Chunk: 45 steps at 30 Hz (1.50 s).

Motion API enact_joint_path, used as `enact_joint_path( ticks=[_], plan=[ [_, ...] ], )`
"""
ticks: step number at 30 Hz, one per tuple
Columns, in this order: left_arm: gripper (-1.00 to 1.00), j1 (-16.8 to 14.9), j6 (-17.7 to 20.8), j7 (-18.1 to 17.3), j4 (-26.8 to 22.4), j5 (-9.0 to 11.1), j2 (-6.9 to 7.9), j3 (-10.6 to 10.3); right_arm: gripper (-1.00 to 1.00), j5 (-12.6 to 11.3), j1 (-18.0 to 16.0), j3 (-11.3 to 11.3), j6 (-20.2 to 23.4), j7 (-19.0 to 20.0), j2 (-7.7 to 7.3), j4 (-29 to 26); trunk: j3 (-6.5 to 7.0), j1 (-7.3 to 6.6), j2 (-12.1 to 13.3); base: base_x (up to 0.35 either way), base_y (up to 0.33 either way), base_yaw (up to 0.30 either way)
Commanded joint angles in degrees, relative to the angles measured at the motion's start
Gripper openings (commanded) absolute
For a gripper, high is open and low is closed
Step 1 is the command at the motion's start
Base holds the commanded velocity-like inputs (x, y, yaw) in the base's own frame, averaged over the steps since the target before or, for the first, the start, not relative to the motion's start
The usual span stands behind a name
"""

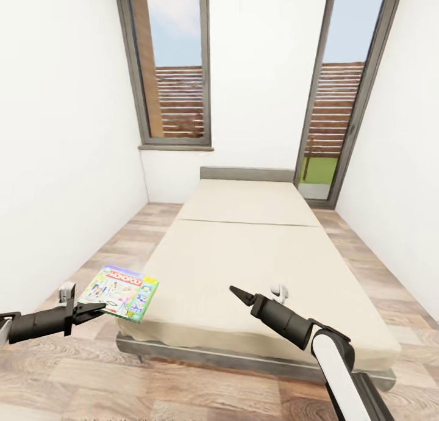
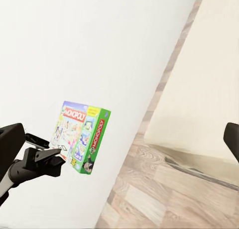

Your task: Put all the toys in the child's room - the three board games (two on the bed and one on the table), the two jigsaw puzzles on the table, and the tennis ball on the table - inside the toy box on the table in the child's room.

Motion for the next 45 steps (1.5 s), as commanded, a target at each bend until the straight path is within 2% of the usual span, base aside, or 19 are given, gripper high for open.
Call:
enact_joint_path(
  ticks=[1, 8, 12, 21, 38, 45],
  plan=[
    [-1.00, 0.0, 0.5, -0.1, 0.0, 0.2, -0.10, 0.0, 1.00, 0.0, 0.0, -0.1, 0.3, 0.1, 0.02, 0.0, -0.06, -0.01, 0.0, 0.000, 0.000, 0.283],
    [-1.00, 0.0, 0.4, 0.1, 0.1, 0.2, -0.99, 0.1, 1.00, 0.0, 0.0, -0.1, 0.3, 0.2, 0.02, -0.1, -0.06, -0.01, 0.0, 0.000, 0.000, 0.283],
    [-1.00, 0.0, 0.4, 1.6, 0.1, 0.2, -1.39, 0.2, 1.00, 0.0, 0.0, -0.1, 0.3, 0.2, 0.01, -0.1, -0.06, -0.01, 0.0, 0.000, 0.000, 0.283],
    [-1.00, 0.0, 0.4, 2.8, 0.1, 0.4, -2.12, 1.9, 1.00, 0.0, 0.0, 0.0, 0.3, 0.2, 0.10, -0.1, -0.06, -0.01, 0.0, 0.000, -0.009, 0.283],
    [-1.00, 0.0, 0.4, 2.9, 0.1, 0.4, -3.04, 2.3, 1.00, 0.0, 0.0, -0.1, 0.4, 0.2, 0.09, -0.1, -0.06, -0.01, 0.0, 0.000, -0.267, 0.284],
    [-1.00, 0.0, 0.4, 2.8, 0.1, 0.4, -3.22, 2.3, 1.00, 0.0, 0.0, 0.0, 0.4, 0.2, 0.10, -0.1, -0.06, -0.01, 0.0, 0.000, -0.073, 0.284]
  ],
)
